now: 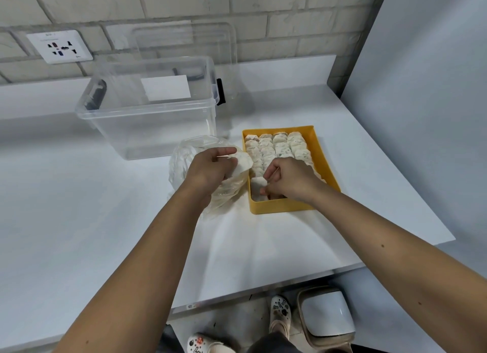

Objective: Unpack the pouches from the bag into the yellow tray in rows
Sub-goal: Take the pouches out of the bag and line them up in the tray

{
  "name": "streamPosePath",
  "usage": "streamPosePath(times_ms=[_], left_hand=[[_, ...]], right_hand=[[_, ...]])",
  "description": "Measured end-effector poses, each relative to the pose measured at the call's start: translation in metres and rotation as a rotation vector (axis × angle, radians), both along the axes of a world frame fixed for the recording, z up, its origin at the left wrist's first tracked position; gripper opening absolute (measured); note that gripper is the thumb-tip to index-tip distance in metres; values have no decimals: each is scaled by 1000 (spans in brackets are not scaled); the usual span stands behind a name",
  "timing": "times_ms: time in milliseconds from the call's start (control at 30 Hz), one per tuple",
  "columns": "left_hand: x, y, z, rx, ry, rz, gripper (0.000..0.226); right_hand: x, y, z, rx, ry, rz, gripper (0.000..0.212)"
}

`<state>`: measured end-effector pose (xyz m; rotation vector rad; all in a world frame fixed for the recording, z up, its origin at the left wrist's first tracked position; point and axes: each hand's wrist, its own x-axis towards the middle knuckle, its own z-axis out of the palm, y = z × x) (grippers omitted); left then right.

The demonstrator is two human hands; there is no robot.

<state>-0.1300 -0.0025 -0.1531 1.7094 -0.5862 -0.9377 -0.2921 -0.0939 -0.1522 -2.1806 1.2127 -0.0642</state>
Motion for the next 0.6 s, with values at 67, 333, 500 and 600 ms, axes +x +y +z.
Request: streamPosePath(times_ms=[67, 333, 500, 600], left_hand=[[-1, 0, 2, -8, 24, 18, 29], [-21, -6, 19, -173, 389, -15, 20], [-17, -2, 14, -130, 240, -8, 20], [-6, 4, 11, -130, 146, 53, 21]], right_hand=[[-1, -3, 7, 41, -125, -40, 41], [4, -1, 30, 358, -498, -68, 13], [-12, -17, 23, 231, -380, -70, 19], [-19, -17, 18, 217, -117, 49, 33]])
